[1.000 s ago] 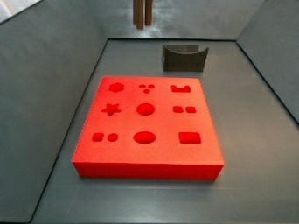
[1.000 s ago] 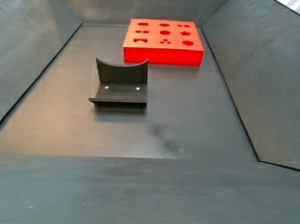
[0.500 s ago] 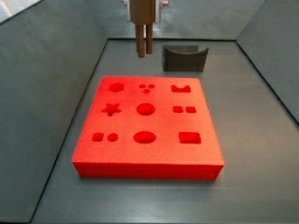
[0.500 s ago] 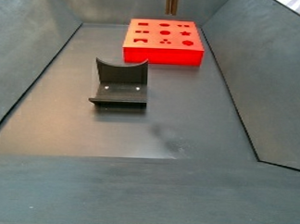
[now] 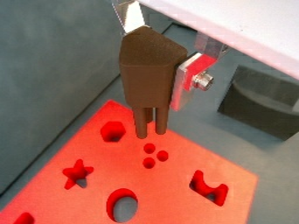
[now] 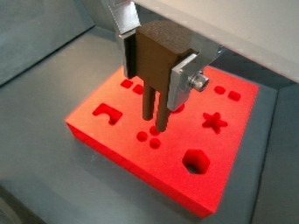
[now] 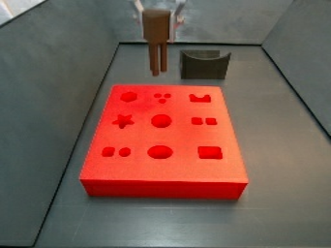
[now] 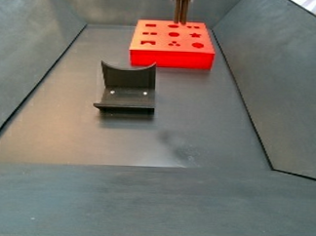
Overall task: Pick up the 3 prong object. Move up. Move to above the board. Insert the 3 prong object.
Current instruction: Insert the 3 prong object.
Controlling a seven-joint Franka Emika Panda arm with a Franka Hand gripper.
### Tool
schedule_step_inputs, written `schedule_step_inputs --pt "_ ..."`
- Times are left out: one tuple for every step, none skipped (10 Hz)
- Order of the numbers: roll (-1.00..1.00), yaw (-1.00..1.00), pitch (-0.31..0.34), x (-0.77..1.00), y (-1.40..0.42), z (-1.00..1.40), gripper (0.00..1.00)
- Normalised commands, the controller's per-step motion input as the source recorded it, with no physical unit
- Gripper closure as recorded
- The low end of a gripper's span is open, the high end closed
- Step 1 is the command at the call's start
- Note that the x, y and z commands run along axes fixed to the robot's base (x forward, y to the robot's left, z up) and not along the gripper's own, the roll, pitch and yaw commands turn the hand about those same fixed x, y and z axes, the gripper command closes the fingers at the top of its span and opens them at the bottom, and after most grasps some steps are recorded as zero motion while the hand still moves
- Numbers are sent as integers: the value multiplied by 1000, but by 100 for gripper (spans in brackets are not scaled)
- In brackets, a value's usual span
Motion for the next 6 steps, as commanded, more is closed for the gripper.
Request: schedule_step_inputs --pt "0 29 -101 0 0 -529 100" --pt "0 60 -93 60 0 -549 100" --pt "0 143 -97 166 0 -549 100" --pt "0 149 -84 300 23 -500 100" --pt "0 151 -27 349 31 -440 100" --pt "0 91 -11 211 0 -377 100"
